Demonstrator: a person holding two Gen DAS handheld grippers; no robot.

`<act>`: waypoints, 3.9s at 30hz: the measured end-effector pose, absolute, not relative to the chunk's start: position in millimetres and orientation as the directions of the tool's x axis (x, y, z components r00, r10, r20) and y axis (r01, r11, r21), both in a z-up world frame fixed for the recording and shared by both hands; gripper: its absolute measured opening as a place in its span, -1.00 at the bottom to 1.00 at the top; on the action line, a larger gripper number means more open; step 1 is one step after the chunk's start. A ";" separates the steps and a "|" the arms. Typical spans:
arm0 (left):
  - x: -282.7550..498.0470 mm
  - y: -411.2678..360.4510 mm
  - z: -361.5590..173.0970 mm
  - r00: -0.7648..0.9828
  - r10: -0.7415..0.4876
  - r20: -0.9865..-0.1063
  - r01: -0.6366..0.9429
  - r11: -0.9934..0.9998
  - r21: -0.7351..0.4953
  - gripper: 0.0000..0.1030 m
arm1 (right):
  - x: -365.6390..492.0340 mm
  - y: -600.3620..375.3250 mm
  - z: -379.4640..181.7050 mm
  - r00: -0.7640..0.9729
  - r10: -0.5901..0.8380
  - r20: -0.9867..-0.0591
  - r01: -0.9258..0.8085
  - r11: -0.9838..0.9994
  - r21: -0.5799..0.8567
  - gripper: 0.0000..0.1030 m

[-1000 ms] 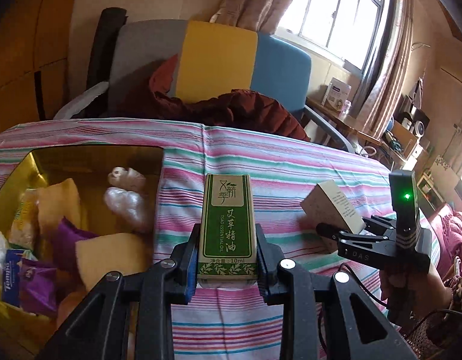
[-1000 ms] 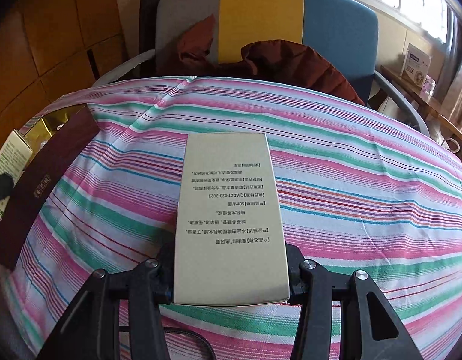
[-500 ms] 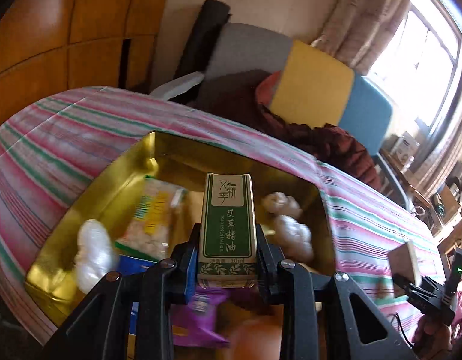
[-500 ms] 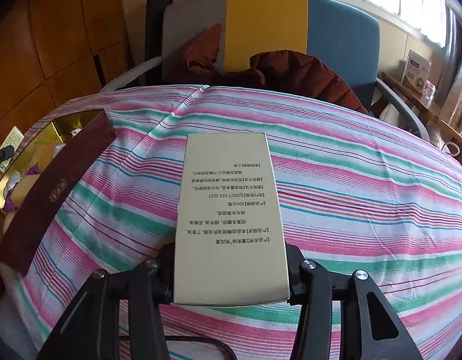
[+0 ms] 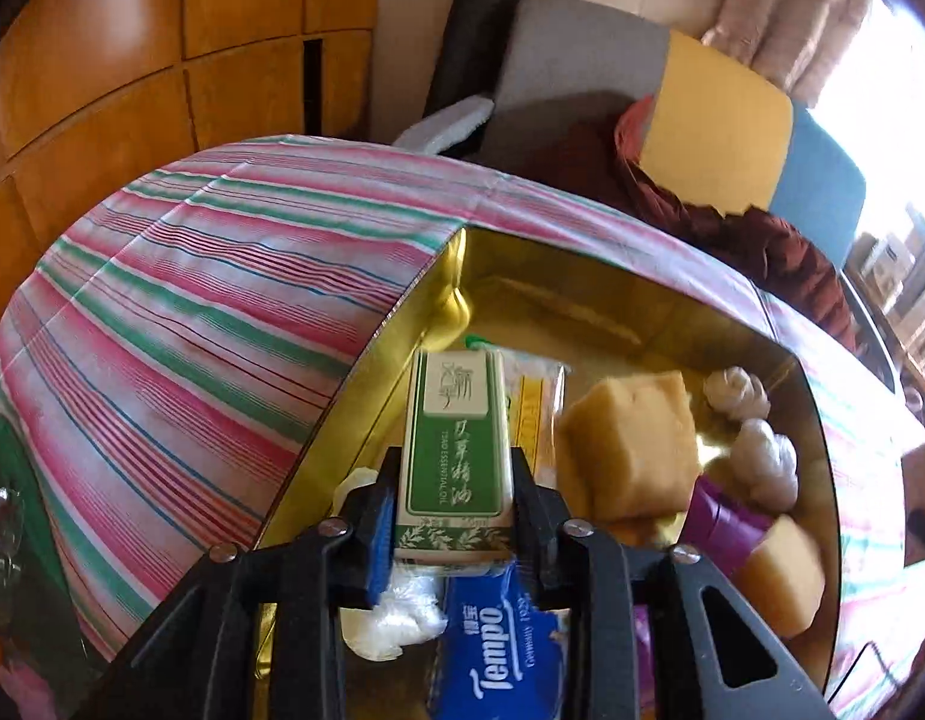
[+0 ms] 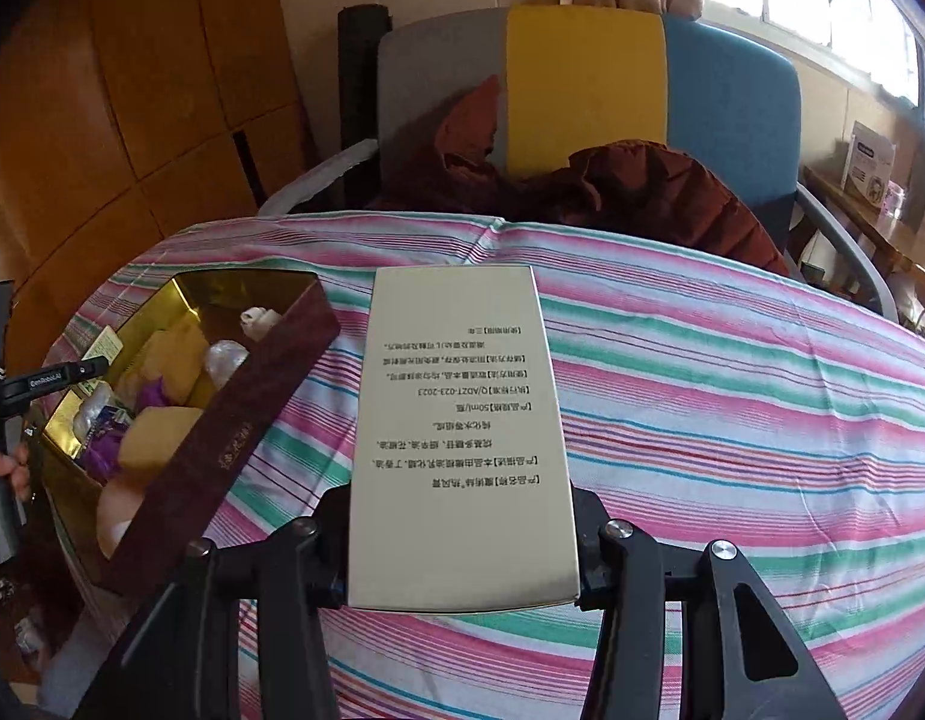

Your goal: Organize objects

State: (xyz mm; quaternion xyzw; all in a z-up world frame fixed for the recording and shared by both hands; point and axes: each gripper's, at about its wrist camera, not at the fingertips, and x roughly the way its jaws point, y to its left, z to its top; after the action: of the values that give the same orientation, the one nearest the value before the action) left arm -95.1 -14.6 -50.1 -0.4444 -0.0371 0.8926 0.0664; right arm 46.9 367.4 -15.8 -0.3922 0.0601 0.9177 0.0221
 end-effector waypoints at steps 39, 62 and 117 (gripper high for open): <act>-27.5 -42.8 -39.2 -0.674 0.336 -0.658 -0.052 -0.910 -0.411 0.04 | -171.1 104.8 -27.5 -0.558 -0.131 -0.819 0.615 -0.728 -0.302 -0.02; -21.4 -17.6 -37.4 -0.651 0.335 -0.681 -0.089 -0.925 -0.370 0.05 | -169.0 145.4 -24.8 -0.671 0.073 -0.738 0.339 -0.855 -0.393 0.66; 28.5 6.5 25.2 -0.741 0.016 -0.672 0.009 -0.999 -0.033 0.05 | 10.9 170.2 35.2 -0.646 0.152 -0.749 -0.142 -0.987 -0.077 0.99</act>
State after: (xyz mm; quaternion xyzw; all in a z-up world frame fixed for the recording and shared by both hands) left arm 28.5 6.5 25.2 -0.3602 -0.0172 0.9327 0.0017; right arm 10.9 170.2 35.2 -0.4131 -0.0055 0.9070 0.0810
